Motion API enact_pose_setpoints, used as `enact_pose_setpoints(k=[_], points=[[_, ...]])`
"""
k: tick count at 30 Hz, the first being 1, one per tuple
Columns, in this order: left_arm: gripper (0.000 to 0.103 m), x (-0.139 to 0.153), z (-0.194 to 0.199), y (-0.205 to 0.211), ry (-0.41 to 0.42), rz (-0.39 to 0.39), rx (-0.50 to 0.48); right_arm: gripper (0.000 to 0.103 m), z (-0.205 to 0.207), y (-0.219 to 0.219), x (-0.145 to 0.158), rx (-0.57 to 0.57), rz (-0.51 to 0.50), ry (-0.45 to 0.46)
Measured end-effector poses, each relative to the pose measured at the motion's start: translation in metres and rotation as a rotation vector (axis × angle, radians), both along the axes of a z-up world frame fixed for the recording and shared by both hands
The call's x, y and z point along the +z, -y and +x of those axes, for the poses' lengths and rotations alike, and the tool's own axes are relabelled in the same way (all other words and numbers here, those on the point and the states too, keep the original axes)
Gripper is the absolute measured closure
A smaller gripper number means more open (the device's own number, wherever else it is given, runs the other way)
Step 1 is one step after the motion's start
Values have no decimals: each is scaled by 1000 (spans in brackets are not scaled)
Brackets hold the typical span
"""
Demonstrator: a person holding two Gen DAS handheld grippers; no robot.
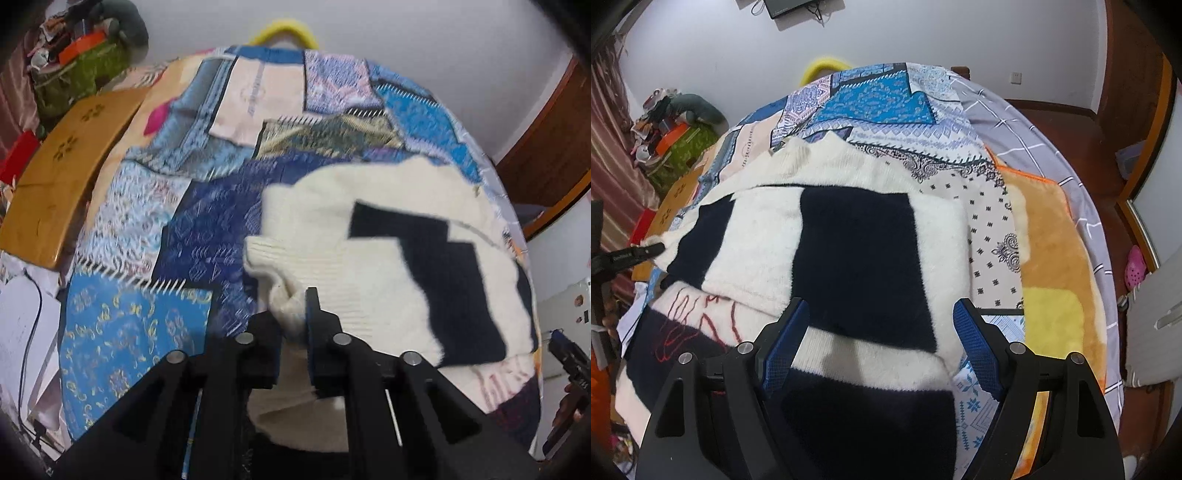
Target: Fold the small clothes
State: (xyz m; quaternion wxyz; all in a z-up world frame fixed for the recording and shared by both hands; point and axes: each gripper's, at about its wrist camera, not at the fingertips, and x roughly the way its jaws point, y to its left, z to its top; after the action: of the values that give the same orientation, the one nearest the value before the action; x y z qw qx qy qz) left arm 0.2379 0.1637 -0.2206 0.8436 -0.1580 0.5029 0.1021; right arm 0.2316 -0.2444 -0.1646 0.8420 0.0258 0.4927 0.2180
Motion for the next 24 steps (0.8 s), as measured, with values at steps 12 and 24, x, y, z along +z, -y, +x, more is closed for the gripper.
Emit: enact_pose_setpoints(k=[12, 24], points=[[45, -8, -28, -14, -51, 42, 24, 25, -9, 0, 1, -12, 1, -22], [28, 23, -64, 5, -9, 56, -57, 25, -28, 9, 26, -24, -15, 32]])
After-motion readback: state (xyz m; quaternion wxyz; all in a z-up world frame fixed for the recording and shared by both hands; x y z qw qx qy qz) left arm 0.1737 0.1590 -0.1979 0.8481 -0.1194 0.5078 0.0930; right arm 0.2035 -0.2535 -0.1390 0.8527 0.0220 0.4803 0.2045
